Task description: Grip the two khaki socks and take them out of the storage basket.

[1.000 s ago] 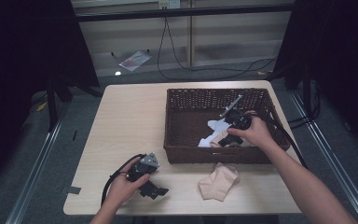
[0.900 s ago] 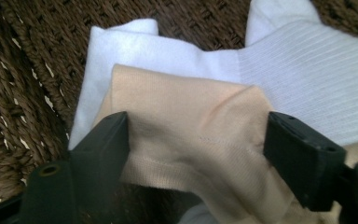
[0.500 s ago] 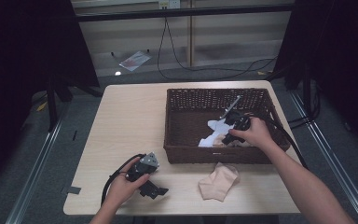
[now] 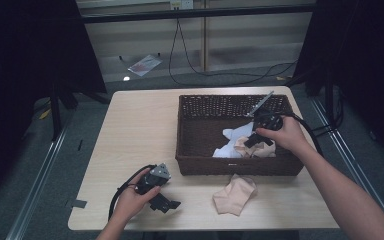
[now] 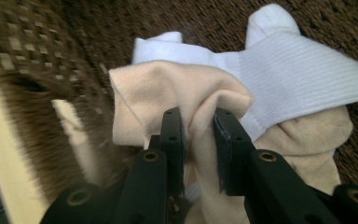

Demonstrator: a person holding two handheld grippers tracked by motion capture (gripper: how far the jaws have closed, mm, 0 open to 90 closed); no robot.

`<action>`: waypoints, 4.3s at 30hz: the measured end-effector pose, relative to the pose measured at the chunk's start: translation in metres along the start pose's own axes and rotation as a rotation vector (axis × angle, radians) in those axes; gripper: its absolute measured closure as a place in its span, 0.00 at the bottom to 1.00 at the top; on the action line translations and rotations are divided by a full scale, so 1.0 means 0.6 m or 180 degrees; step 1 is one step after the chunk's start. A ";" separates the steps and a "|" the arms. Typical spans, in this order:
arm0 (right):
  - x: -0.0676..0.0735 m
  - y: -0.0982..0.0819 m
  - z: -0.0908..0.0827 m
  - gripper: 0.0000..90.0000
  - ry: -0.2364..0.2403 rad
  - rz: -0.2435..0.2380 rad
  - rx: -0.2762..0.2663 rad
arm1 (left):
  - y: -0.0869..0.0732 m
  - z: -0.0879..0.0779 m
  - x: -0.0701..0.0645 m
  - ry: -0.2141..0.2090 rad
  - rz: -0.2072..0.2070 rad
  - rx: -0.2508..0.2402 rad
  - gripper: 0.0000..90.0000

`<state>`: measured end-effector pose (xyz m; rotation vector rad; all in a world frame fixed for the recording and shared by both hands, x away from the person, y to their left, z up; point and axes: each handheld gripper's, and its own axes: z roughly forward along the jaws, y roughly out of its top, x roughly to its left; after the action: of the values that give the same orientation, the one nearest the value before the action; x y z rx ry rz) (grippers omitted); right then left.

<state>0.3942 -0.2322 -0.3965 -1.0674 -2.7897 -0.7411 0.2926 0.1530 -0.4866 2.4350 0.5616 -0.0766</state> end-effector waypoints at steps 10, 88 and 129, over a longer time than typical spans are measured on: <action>0.015 0.008 -0.072 0.84 0.0086 -0.0043 -0.0165 | 0.000 0.000 -0.001 -0.0003 0.0004 -0.0023 0.02; 0.128 -0.040 -0.065 0.83 0.0629 -0.0740 -0.0045 | 0.004 0.004 -0.003 -0.0023 0.0065 0.0068 0.02; 0.145 -0.082 -0.038 0.18 0.0497 -0.0809 -0.0209 | 0.005 0.003 -0.004 -0.0009 0.0029 0.0026 0.02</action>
<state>0.2940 -0.2209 -0.3771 -0.6361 -2.8115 -0.9036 0.2916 0.1492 -0.4858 2.4449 0.5498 -0.0788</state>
